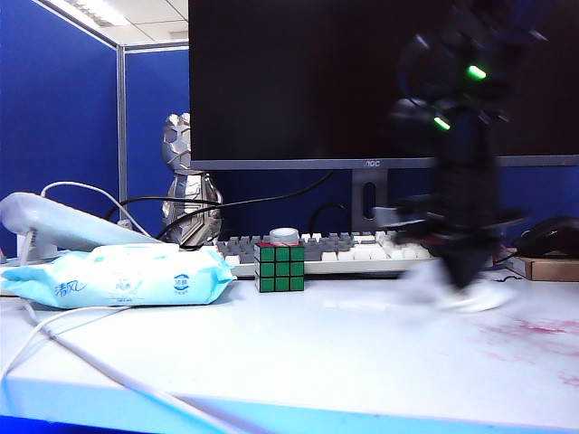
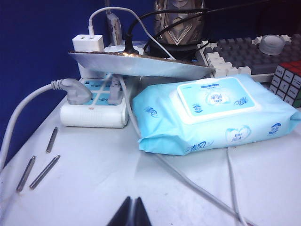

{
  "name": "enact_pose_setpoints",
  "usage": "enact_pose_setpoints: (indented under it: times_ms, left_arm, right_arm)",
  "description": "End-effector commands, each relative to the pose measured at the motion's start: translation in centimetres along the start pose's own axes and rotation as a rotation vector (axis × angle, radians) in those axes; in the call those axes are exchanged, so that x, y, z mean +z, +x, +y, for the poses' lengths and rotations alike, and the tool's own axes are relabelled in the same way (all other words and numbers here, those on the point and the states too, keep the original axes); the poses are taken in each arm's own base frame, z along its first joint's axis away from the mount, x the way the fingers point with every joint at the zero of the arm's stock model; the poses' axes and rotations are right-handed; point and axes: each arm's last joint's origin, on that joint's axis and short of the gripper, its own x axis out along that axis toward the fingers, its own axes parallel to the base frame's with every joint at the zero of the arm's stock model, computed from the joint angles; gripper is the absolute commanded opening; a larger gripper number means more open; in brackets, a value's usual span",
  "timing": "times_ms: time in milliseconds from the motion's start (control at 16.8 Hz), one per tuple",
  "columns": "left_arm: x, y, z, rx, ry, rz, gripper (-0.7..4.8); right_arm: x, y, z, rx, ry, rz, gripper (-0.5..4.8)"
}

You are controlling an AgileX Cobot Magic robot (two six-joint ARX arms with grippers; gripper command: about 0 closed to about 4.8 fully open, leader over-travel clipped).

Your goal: Use the wet wipes on the table to wipe the cherry juice off the table, then put the wipes back on the table.

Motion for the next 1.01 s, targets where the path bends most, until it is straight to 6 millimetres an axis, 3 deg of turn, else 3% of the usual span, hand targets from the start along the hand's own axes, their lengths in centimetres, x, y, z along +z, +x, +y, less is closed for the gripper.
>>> enact_pose_setpoints:
  times_ms: [59, 238, 416, 535, 714, 892, 1011]
  left_arm:
    - [-0.1, 0.0, 0.0, 0.001, 0.000, 0.011, 0.23]
    - [-0.1, 0.0, 0.0, 0.001, 0.000, 0.011, 0.23]
    - [-0.1, 0.0, 0.0, 0.001, 0.000, 0.011, 0.23]
    - [-0.1, 0.0, 0.0, 0.001, 0.000, 0.011, 0.23]
    - [-0.1, 0.0, 0.0, 0.001, 0.000, 0.011, 0.23]
    - [-0.1, 0.0, 0.0, 0.001, 0.000, 0.011, 0.23]
    - [-0.1, 0.0, 0.0, 0.001, 0.000, 0.011, 0.23]
  right_arm:
    - [0.6, 1.0, -3.0, -0.059, 0.132, 0.012, -0.01]
    - [2.4, -0.2, -3.5, 0.077, 0.120, -0.080, -0.01]
    - [3.3, -0.8, -0.8, 0.337, 0.018, -0.031, -0.01]
    - [2.7, -0.6, 1.1, 0.358, -0.049, 0.053, -0.01]
    - [1.2, -0.4, 2.4, 0.150, -0.101, 0.227, -0.01]
    - [0.5, -0.6, 1.1, -0.109, -0.070, 0.304, -0.01]
    - [0.4, -0.5, 0.2, -0.133, -0.044, 0.321, -0.01]
